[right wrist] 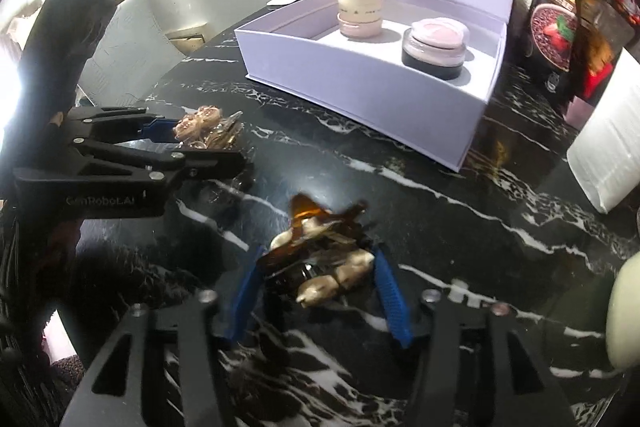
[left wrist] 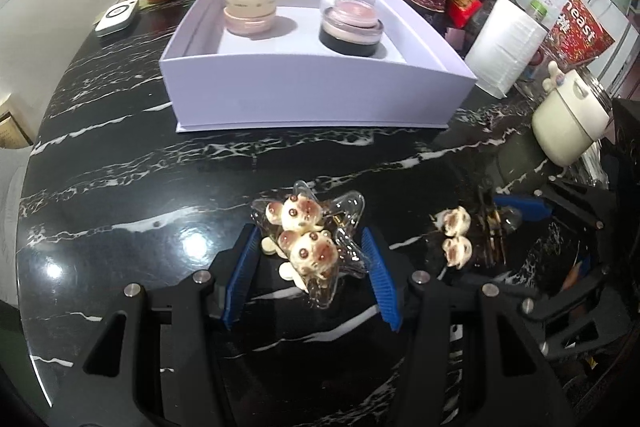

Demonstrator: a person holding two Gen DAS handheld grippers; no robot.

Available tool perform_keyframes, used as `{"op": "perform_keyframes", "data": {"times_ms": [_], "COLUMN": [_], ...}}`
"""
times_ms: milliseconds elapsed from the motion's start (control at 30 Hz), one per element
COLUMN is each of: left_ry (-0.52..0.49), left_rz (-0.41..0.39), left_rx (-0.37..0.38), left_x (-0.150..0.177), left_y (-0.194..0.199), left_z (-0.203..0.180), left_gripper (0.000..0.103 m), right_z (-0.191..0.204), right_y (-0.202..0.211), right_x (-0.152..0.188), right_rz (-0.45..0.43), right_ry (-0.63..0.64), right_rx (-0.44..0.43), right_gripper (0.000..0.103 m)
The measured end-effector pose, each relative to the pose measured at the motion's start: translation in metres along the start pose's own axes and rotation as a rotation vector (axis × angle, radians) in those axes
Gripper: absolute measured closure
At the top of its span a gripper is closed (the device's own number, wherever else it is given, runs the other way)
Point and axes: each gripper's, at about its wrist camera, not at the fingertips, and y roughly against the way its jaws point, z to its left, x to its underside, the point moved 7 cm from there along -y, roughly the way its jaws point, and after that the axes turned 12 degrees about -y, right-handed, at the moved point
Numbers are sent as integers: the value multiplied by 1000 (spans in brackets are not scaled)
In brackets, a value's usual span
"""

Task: Organize objects
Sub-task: 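Lift both clips with both tools and carry them toward the lavender box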

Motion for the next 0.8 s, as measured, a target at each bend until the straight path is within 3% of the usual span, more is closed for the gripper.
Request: {"op": "perform_keyframes", "data": {"times_ms": [67,267,400,500,767,800], "left_ry": [2,25,33,36,33,32], "left_rz": [1,5,6,6,19,20], "left_rx": [-1,-15,-24,-28,-25,-25], "left_x": [0,3,5,6,7,7], "left_y": [0,1,2,3,4,4], "left_z": [-1,6,11,12,8,7], "left_gripper": [52,52,52,52,52,52], "right_z": [-3,0,-4,-3,-3,-3], "right_y": [2,6,6,6,6,6], "right_x": [4,14,11,10,7,6], "right_rz": [-18,-108,-127,-140,-139,-137], "right_ry": [-28,-119,-151,-168,-175,-172], "right_rx": [30,139,195,216,176,171], "right_gripper": [22,24,35,51,52,56]}}
